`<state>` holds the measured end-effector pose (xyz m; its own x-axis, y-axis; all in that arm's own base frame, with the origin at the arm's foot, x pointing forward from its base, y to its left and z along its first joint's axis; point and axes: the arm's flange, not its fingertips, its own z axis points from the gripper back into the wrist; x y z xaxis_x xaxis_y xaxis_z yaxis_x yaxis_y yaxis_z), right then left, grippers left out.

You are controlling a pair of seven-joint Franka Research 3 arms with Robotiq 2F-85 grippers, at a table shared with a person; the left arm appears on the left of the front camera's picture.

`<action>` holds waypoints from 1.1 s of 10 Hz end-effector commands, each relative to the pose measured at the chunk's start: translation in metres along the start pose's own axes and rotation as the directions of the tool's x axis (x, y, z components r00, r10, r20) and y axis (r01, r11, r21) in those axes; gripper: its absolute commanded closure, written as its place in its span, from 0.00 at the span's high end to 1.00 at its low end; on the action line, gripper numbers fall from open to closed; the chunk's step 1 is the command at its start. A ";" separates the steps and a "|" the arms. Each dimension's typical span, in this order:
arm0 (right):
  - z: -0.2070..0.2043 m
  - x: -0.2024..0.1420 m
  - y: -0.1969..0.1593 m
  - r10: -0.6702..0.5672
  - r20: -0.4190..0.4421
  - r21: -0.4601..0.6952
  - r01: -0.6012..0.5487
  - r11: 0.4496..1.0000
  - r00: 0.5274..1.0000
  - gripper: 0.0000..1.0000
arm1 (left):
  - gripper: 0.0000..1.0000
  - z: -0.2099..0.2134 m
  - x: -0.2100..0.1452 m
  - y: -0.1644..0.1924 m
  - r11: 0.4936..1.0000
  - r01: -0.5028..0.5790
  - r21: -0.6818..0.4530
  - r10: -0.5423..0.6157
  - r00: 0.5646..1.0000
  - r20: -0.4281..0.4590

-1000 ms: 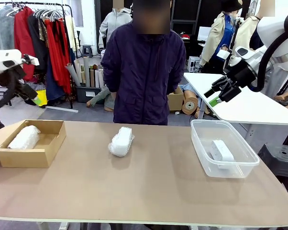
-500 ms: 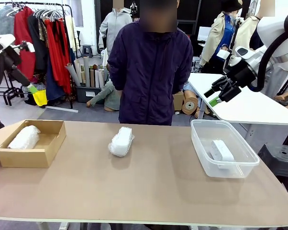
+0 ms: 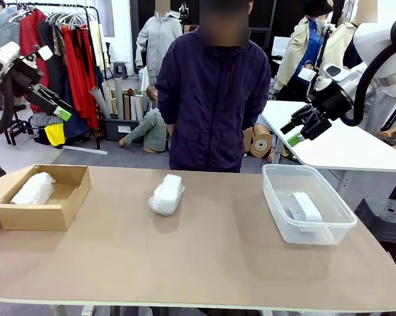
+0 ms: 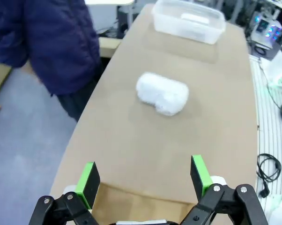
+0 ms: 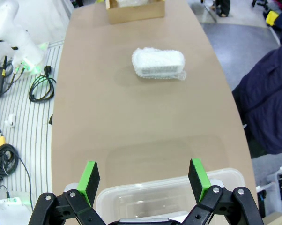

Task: Separate and place wrapped and unwrapped clocks.
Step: Pick up the Digital clock indicated by the person.

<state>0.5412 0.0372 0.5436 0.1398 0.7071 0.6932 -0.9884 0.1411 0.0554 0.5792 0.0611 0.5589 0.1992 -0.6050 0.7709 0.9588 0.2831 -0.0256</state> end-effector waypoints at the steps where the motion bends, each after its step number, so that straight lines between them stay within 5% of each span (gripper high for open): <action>1: 0.001 0.003 0.000 -0.012 0.000 -0.005 0.012 1.000 1.000 1.00 | 1.00 0.002 -0.004 -0.005 0.989 0.144 -0.040 -0.141 0.989 0.052; 3: 0.001 0.003 0.000 -0.012 0.000 -0.005 0.012 1.000 1.000 1.00 | 1.00 -0.005 -0.005 -0.016 0.970 0.241 0.031 -0.243 0.969 0.037; 7: 0.001 0.003 0.000 -0.012 0.000 -0.005 0.012 1.000 1.000 1.00 | 1.00 -0.012 -0.009 -0.023 0.952 0.304 -0.042 -0.303 0.953 0.028; 11: 0.001 0.003 0.000 -0.012 0.000 -0.005 0.012 1.000 1.000 1.00 | 1.00 -0.012 -0.004 -0.015 0.963 0.270 -0.028 -0.269 0.963 0.022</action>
<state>0.5412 0.0372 0.5436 0.1398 0.7071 0.6932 -0.9884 0.1411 0.0555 0.5661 0.0506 0.5469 -0.0695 -0.6424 0.7632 0.9832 0.0852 0.1613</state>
